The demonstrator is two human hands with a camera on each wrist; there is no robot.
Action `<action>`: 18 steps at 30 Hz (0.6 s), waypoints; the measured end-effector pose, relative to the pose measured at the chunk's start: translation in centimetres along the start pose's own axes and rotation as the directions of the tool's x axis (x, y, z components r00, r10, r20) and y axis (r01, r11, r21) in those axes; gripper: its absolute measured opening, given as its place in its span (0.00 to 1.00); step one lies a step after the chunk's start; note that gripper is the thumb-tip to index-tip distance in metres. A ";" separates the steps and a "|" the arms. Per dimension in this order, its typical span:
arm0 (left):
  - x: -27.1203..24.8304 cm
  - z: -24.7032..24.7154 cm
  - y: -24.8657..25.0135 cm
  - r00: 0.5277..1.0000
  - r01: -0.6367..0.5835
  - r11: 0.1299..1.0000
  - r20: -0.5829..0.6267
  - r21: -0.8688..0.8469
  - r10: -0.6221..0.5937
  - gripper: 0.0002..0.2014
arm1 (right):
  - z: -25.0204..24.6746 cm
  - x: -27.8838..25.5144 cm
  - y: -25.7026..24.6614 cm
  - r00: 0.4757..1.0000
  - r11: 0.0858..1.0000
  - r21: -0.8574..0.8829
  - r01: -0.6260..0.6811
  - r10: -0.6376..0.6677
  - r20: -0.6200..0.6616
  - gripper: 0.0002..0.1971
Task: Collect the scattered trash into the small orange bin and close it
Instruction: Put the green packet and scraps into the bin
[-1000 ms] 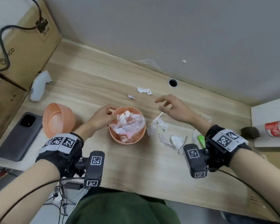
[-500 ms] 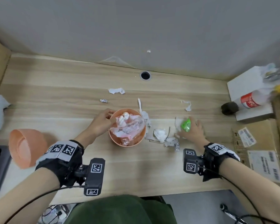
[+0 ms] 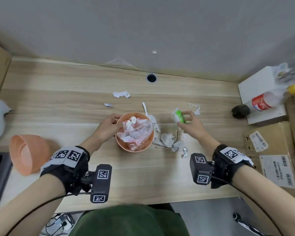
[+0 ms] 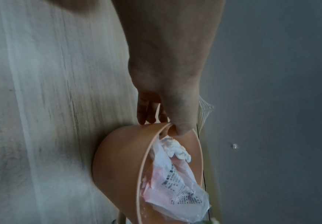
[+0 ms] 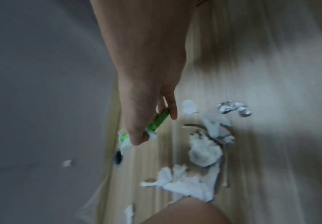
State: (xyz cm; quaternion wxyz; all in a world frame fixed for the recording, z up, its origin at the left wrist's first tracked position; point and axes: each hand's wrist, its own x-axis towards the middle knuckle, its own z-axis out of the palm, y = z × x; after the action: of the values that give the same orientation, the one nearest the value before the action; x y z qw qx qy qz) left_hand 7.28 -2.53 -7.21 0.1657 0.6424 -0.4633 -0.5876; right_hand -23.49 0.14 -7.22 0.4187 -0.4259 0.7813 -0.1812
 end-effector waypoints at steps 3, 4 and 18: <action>-0.5 0.1 -0.1 1.000 -0.003 1.000 0.021 -0.015 0.003 0.15 | -1.2 -2.2 -4.8 0.982 0.964 0.236 0.127 -0.155 0.105 0.20; -0.7 0.1 -0.1 0.999 -0.004 1.000 0.032 -0.023 0.005 0.15 | -1.3 -3.1 -6.3 0.964 0.946 0.276 0.169 -0.217 0.151 0.21; -4.9 -1.3 -2.0 0.999 -0.033 0.999 0.027 -0.009 0.034 0.15 | 9.7 -7.3 -10.1 0.652 0.336 -0.559 0.758 -0.401 0.644 0.26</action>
State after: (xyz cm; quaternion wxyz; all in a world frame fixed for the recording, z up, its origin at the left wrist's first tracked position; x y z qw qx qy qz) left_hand 9.87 1.95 -5.49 0.1720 0.6258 -0.4736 -0.5954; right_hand -8.36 1.03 -2.74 0.2328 -0.8459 0.4599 0.1365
